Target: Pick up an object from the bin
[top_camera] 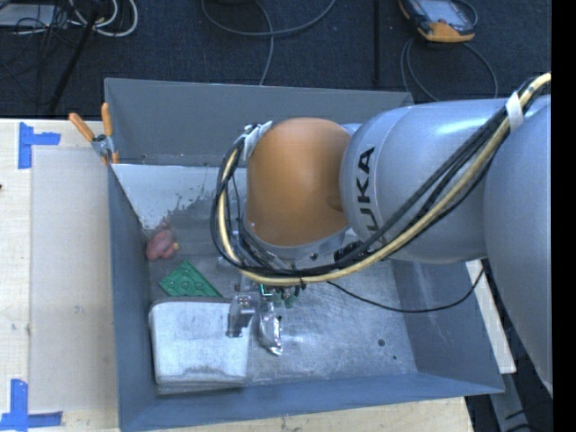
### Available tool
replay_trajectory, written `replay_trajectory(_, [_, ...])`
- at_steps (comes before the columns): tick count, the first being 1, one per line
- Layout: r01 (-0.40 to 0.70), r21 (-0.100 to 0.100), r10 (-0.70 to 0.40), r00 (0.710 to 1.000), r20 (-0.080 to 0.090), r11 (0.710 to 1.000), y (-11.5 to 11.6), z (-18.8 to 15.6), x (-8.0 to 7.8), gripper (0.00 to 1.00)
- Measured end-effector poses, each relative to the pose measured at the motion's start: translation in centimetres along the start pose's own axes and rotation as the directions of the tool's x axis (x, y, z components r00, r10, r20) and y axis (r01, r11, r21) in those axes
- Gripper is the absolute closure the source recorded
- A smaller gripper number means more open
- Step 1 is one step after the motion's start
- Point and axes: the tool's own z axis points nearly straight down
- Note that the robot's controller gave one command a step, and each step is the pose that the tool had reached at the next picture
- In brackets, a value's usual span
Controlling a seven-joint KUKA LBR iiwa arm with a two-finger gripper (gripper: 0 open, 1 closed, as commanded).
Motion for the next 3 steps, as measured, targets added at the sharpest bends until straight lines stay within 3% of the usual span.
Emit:
replay_trajectory(1, [-0.204,-0.008,0.204,0.979,0.028,0.979,-4.1,9.2,-4.5,0.00])
replay_trajectory(2, [-0.265,-0.014,0.265,0.964,0.022,0.964,-7.7,10.6,-4.6,0.00])
replay_trajectory(3, [-0.296,-0.012,0.296,0.955,0.024,0.955,-15.6,10.7,-0.9,0.00])
